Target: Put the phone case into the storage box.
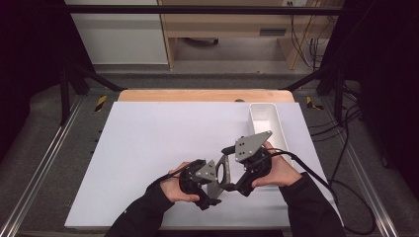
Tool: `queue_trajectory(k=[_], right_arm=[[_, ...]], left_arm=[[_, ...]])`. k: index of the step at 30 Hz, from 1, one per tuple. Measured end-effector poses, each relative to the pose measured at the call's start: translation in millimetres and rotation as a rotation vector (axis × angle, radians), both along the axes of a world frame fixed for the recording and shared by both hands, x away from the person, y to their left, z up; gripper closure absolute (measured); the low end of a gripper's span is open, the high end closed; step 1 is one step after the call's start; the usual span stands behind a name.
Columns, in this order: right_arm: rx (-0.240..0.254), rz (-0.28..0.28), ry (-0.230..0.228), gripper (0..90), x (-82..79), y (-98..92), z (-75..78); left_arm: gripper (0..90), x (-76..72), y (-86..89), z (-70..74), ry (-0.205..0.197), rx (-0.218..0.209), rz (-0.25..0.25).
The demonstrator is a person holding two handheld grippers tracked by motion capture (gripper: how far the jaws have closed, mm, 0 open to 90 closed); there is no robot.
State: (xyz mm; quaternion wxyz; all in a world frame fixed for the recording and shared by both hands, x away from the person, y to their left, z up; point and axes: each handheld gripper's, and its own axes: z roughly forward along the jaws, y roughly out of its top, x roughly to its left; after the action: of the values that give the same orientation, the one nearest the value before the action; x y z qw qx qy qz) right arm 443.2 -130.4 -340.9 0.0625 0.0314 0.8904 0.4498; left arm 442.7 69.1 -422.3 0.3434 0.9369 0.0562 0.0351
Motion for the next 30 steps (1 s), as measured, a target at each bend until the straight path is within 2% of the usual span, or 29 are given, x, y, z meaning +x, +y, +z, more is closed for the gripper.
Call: queue_trajectory(k=[1,7,11,15,17,18,20,24,26,30], right_arm=[[0.011,-0.004,-0.003,1.8,-0.3,-1.7,0.5],[0.139,-0.030,0.000,1.0,-2.7,-18.7,-0.7],[0.180,-0.042,0.007,0.8,-4.3,-28.0,-6.7],[0.206,-0.047,0.021,0.9,-6.3,-34.5,-13.9],[0.216,-0.050,0.022,1.2,-7.1,-36.4,-17.5],[0.220,-0.049,0.028,1.3,-7.3,-37.1,-19.3],[0.229,-0.048,0.036,1.3,-7.6,-37.9,-23.1],[0.227,-0.045,0.045,1.1,-8.6,-36.4,-29.5],[0.226,-0.041,0.047,1.1,-9.0,-34.5,-31.9],[0.225,-0.039,0.049,1.1,-8.6,-31.3,-35.0]], left_arm=[[11.7,-0.2,1.0,0.2,-0.009,-0.010,0.003],[11.7,1.0,4.1,-0.3,0.000,-0.048,0.020],[11.6,1.1,6.9,-1.4,-0.006,-0.078,0.036],[11.6,0.9,9.8,-1.2,-0.013,-0.119,0.043],[11.6,0.6,10.9,-0.8,-0.004,-0.137,0.041],[11.6,-0.1,11.4,-0.6,-0.015,-0.151,0.047],[11.6,-0.1,12.0,-0.3,-0.013,-0.160,0.049],[11.5,-0.2,14.1,-1.2,-0.028,-0.204,0.071],[11.5,0.0,15.3,-2.0,-0.023,-0.220,0.081],[11.5,-1.3,15.8,-3.3,-0.034,-0.234,0.104]])
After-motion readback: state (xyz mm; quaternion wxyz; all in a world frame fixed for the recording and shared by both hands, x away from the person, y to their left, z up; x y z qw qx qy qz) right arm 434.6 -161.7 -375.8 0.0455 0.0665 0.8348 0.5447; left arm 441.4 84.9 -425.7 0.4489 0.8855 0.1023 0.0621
